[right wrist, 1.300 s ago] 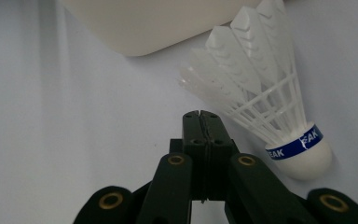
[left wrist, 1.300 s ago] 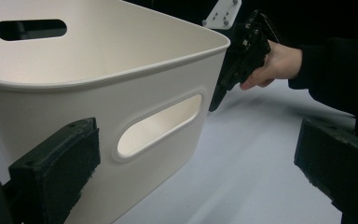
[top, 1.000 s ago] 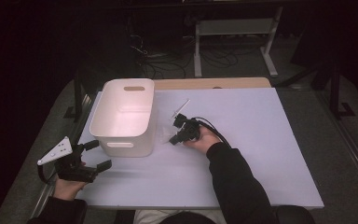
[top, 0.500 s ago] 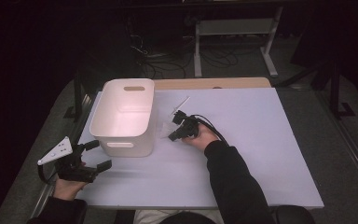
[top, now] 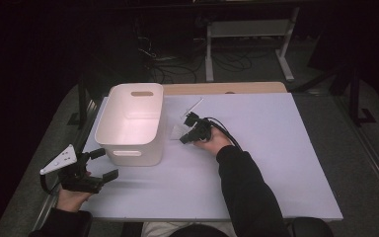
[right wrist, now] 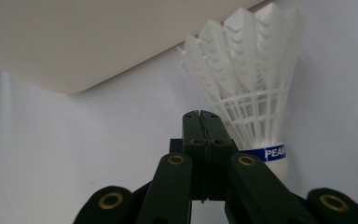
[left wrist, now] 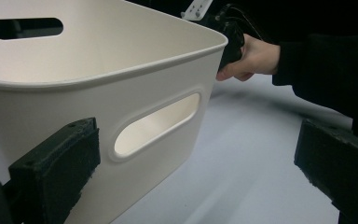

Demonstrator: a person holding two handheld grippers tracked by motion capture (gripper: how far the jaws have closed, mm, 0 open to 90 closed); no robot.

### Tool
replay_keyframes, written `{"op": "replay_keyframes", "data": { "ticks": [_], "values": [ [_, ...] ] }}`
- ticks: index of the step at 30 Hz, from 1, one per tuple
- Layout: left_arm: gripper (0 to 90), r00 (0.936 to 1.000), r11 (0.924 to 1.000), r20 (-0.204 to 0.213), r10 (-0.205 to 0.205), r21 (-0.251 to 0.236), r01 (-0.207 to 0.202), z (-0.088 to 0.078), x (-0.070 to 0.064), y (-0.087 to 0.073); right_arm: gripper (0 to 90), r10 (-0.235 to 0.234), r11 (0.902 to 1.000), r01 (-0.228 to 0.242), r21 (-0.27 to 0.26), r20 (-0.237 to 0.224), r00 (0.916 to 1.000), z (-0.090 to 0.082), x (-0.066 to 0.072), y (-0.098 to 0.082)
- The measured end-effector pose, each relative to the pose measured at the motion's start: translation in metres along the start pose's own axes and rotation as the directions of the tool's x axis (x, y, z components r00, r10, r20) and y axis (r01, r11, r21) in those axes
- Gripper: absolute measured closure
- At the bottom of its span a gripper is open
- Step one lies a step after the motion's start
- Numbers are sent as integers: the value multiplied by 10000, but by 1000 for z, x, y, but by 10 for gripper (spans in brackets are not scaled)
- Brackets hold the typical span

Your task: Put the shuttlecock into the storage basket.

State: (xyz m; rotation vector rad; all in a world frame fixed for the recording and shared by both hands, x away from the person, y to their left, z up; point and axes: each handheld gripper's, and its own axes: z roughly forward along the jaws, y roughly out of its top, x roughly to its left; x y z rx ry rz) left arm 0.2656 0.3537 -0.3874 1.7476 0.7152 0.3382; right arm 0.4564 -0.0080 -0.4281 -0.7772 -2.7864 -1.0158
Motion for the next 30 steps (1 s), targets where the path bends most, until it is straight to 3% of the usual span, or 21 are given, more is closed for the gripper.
{"op": "replay_keyframes", "data": {
  "ticks": [5,7,17,24,30],
  "values": [
    [0,10000,10000,-3,-1,2,1,0,0,0,885,76,10000,-76,-29,-68,9999,2,-2,0],
    [0,10000,10000,2,1,-3,-1,0,0,0,844,65,10000,-65,-24,-71,10000,1,-2,0],
    [0,10000,10000,18,-20,25,20,0,0,0,759,79,9996,-78,-256,31,10000,-21,-4,1],
    [0,10000,10000,0,-11,22,11,0,0,0,577,254,9995,-250,-181,214,9994,-33,-7,4],
    [0,10000,10000,-5,-17,32,17,0,0,0,449,146,9993,-129,-339,520,9985,-41,-10,7]
  ]
}}
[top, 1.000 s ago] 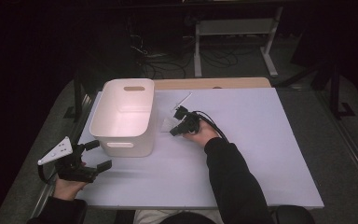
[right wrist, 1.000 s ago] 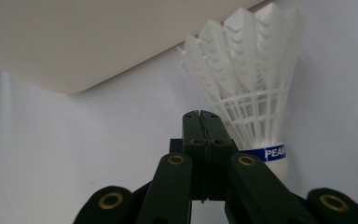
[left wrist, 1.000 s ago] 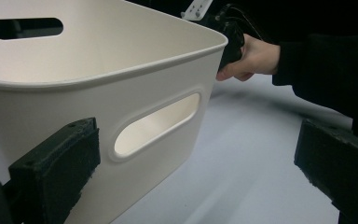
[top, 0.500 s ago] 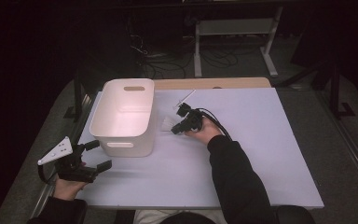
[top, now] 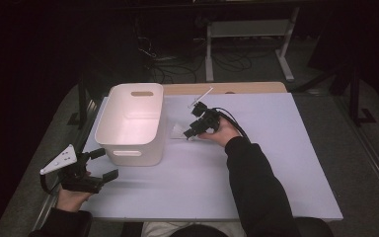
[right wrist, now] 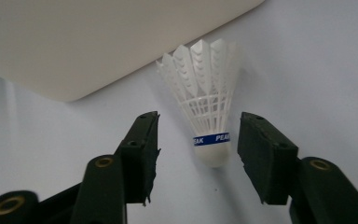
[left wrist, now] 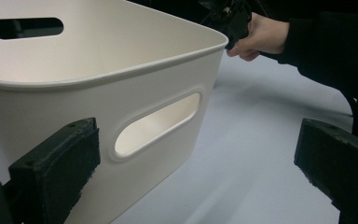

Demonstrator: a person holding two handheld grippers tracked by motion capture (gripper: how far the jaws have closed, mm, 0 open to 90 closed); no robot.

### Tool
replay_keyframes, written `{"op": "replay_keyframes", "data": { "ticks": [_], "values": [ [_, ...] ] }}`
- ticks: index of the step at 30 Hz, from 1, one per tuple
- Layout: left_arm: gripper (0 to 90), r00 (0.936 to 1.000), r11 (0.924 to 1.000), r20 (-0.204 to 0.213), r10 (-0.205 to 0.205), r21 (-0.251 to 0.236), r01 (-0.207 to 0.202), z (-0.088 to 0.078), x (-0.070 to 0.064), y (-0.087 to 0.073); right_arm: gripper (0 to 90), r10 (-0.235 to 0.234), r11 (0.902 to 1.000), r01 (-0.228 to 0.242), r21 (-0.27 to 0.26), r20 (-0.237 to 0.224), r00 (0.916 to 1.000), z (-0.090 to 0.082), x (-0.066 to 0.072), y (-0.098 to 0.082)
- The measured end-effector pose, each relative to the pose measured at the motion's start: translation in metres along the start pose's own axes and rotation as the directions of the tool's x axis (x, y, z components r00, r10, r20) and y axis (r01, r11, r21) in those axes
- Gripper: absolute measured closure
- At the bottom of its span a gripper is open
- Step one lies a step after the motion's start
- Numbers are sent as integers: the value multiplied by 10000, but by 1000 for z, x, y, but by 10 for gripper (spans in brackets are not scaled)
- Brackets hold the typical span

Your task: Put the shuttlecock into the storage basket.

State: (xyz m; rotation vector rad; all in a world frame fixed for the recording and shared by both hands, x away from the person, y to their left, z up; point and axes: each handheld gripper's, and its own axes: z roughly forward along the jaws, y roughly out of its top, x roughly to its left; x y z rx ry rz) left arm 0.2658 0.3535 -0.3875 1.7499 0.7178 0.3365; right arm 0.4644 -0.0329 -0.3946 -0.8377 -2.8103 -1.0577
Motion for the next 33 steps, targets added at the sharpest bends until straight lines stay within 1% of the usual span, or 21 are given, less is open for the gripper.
{"op": "replay_keyframes", "data": {
  "ticks": [3,6,7,8,10,12,14,15,17,18,21,26,33],
  "values": [
    [0,10000,10000,5,5,-4,-5,0,0,0,383,48,9999,-48,-131,19,10000,-2,-3,1],
    [0,10000,10000,-7,8,-4,-8,0,0,0,307,85,9999,-85,-144,2,10000,-3,-6,0],
    [0,10000,10000,0,6,10,-6,0,0,0,268,104,9999,-104,-92,2,9999,-3,-7,0],
    [0,10000,10000,8,-1,13,1,0,0,0,224,67,10000,-67,-19,-14,10000,-2,-8,0],
    [0,10000,10000,10,8,15,-8,0,0,0,179,-6,10000,6,74,106,9999,-2,-9,0],
    [0,10000,10000,11,6,8,-6,0,0,0,131,-74,10000,74,53,145,9999,-2,-10,2],
    [0,10000,10000,7,12,12,-12,0,0,0,129,-117,9999,117,-11,144,9998,-3,-10,3],
    [0,10000,10000,14,13,16,-13,0,0,0,107,-169,9999,170,-30,123,9998,-4,-10,4],
    [0,10000,10000,14,24,25,-24,1,0,0,20,-287,9996,288,-50,175,9994,-4,-11,6],
    [0,10000,10000,15,23,28,-23,1,0,0,1,-313,9995,313,-7,192,9993,-3,-11,7],
    [0,10000,10000,12,28,22,-28,0,0,0,1,-305,9994,304,184,84,9995,0,-13,8],
    [0,10000,10000,26,44,40,-44,1,0,0,2,-483,9977,482,473,8,9988,6,-14,9],
    [0,10000,10000,35,55,44,-56,1,0,0,4,-450,9958,456,794,-91,9989,17,-18,7]
  ]
}}
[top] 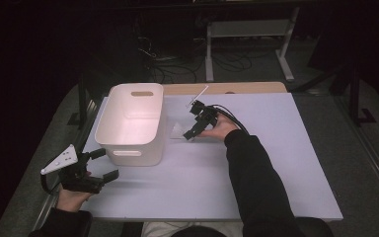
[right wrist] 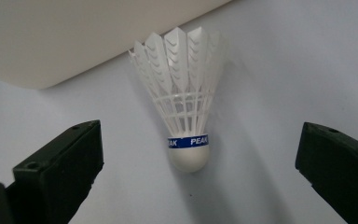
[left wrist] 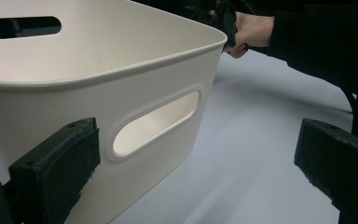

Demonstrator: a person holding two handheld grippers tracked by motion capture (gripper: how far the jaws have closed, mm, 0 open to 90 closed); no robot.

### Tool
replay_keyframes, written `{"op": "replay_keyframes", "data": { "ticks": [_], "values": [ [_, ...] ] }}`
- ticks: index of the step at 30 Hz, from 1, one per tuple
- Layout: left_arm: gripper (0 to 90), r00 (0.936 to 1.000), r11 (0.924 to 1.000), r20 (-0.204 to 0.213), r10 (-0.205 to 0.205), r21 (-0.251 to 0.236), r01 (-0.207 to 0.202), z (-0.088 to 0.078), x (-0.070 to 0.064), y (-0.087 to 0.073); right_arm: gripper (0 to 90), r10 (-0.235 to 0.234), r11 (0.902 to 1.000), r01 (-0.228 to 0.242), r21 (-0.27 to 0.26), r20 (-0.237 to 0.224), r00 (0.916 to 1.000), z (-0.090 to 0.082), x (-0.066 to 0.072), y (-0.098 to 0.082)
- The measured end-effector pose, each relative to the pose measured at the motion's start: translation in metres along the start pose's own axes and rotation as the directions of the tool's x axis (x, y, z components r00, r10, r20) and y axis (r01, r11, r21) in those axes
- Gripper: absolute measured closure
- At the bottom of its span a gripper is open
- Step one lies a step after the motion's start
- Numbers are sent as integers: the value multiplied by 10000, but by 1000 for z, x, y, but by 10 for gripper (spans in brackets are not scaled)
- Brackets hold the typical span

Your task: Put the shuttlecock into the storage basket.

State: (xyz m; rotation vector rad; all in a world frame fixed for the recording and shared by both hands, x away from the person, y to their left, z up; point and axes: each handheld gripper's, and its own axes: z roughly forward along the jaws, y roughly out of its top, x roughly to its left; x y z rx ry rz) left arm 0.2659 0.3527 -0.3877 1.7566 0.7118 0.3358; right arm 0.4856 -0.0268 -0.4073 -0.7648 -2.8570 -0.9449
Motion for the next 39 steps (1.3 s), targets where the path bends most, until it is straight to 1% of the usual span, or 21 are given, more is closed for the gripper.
{"op": "replay_keyframes", "data": {
  "ticks": [3,5,8,13,18,21,23,27,31,34,39],
  "values": [
    [0,10000,10000,5,-1,-3,1,0,0,0,5,10,9999,-10,139,-11,10000,4,-1,-1],
    [0,10000,10000,2,-14,-20,14,0,0,0,43,-21,9997,22,223,-37,10000,6,-2,-1],
    [0,10000,10000,4,-9,-11,9,0,0,0,58,-69,9996,71,280,-75,9999,9,-3,-2],
    [0,10000,10000,2,-8,-13,8,0,0,0,119,-232,9988,236,429,-114,9997,14,-4,-3],
    [0,10000,10000,12,-6,-20,6,0,0,0,171,-390,9965,410,735,-278,9989,18,-4,-4],
    [0,10000,10000,8,-11,-22,11,0,0,0,209,-500,9953,525,816,-332,9982,19,-4,-4],
    [0,10000,10000,7,-15,-25,15,0,0,0,236,-577,9946,603,841,-336,9978,19,-4,-4],
    [0,10000,10000,-4,-15,-37,15,0,0,0,323,-681,9939,706,851,-315,9972,18,-4,-5],
    [0,10000,10000,-2,-12,-35,12,0,0,0,378,-822,9925,839,893,-229,9964,17,-4,-5],
    [0,10000,10000,-3,-9,-34,9,0,0,0,407,-871,9918,889,916,-233,9959,17,-5,-6],
    [0,10000,10000,-4,3,-24,-3,0,0,0,432,-979,9901,1006,979,-316,9947,18,-4,-6]
  ]
}}
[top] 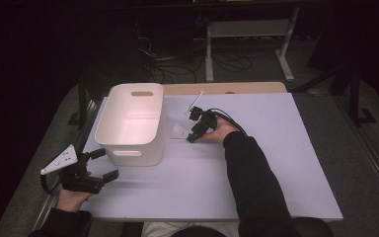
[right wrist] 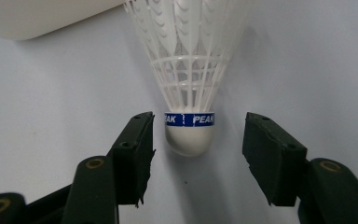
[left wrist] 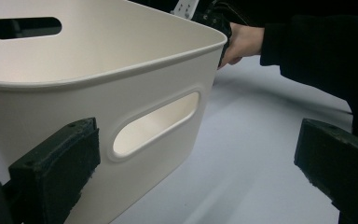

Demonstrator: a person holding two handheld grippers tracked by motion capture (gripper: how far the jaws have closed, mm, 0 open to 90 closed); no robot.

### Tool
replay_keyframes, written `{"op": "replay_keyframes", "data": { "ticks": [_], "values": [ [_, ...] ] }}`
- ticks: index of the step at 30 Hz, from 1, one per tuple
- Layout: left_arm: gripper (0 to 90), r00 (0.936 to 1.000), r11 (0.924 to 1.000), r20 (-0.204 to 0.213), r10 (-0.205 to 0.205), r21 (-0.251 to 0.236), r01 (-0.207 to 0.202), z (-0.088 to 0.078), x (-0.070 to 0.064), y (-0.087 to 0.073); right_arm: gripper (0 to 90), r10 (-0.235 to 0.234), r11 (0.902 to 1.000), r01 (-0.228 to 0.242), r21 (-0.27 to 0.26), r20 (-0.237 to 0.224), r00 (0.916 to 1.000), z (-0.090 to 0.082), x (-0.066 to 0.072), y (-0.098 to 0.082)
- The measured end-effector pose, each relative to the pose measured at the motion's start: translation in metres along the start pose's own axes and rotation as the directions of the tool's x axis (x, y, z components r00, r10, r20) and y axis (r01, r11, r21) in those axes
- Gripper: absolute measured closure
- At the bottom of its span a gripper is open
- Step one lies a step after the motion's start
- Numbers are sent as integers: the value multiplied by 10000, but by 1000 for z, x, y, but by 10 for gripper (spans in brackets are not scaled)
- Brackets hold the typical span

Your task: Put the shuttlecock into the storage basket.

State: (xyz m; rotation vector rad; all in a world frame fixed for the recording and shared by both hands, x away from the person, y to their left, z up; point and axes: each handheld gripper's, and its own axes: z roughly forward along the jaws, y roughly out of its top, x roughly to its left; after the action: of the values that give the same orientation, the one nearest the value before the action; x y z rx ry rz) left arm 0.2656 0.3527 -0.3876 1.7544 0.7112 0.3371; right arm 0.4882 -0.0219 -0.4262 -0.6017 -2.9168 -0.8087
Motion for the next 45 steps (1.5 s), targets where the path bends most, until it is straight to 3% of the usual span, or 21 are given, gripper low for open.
{"op": "replay_keyframes", "data": {
  "ticks": [12,24,45],
  "values": [
    [0,10000,10000,5,16,32,-16,0,0,0,630,-162,9997,164,171,-114,9998,4,2,2],
    [0,10000,10000,4,16,21,-16,0,0,0,642,-102,9999,102,98,0,9999,0,3,3],
    [0,10000,10000,13,9,56,-9,1,0,0,642,85,9998,-79,-157,342,9994,-23,3,-1]
  ]
}}
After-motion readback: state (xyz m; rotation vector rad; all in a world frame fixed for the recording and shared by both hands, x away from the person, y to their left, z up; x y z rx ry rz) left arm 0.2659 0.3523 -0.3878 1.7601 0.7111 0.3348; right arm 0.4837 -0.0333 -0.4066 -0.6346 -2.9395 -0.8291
